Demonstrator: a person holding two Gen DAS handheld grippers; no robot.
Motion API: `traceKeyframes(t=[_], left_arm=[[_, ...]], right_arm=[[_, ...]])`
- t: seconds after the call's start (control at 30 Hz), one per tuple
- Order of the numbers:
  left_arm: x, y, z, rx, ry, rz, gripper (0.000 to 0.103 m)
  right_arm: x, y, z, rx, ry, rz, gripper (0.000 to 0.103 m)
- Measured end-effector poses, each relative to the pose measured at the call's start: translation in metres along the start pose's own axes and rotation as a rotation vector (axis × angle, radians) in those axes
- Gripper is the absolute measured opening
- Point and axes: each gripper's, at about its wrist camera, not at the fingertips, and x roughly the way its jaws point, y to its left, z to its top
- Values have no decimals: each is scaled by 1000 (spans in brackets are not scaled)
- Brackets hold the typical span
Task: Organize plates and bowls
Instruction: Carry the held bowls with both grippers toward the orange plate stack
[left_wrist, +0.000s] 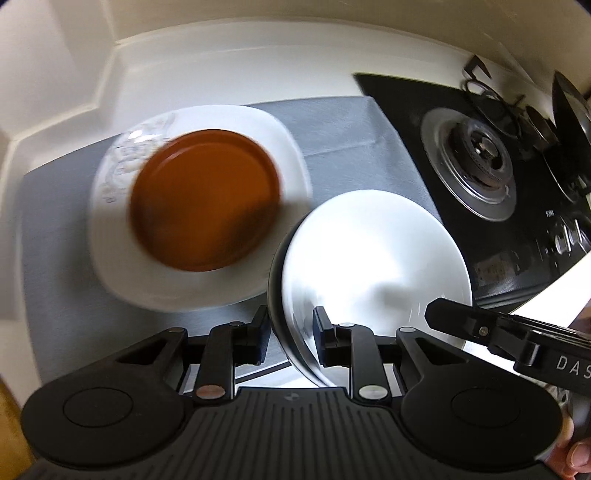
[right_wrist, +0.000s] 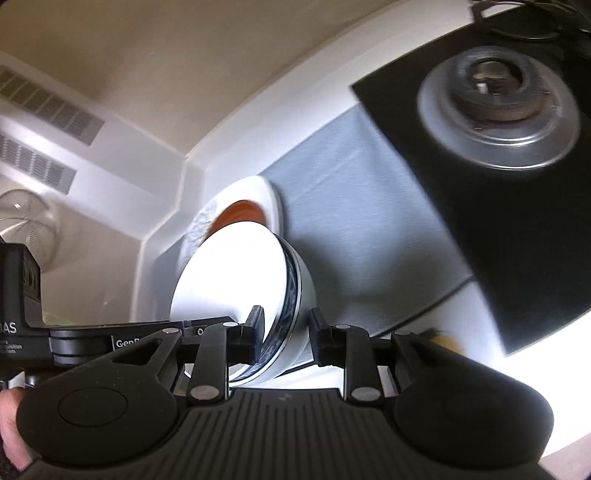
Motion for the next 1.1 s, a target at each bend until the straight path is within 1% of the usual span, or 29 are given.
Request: traceKeyframes(t=[0.17, 0.27, 0.37, 0.57, 0.67, 0.77, 0.83, 0.93, 1.1], left_arm=[[-29, 31, -7, -37, -16, 35, 26], [-48, 60, -13, -97, -13, 29, 26], [-67, 85, -23, -133, -33, 57, 26], [-100, 140, -51, -221, -67, 137, 26], [-106, 168, -68, -278, -53, 144, 27], [-104, 191, -85, -343, -15, 135, 27], [-100, 203, -95, -360, 12, 142, 27], [-92, 211, -105, -374, 49, 140, 26], [-79, 219, -116, -406, 90, 113, 26]], right_arm=[[11, 41, 1, -66, 47, 37, 28], [18, 67, 1, -101, 79, 69, 28], [30, 100, -4, -177, 120, 90, 28], [62, 161, -21, -306, 212, 140, 28], [80, 184, -33, -340, 260, 158, 28], [95, 195, -48, -369, 303, 165, 28], [103, 197, -59, -379, 333, 168, 28], [116, 193, -71, -365, 385, 156, 28], [127, 187, -90, -395, 437, 116, 28]])
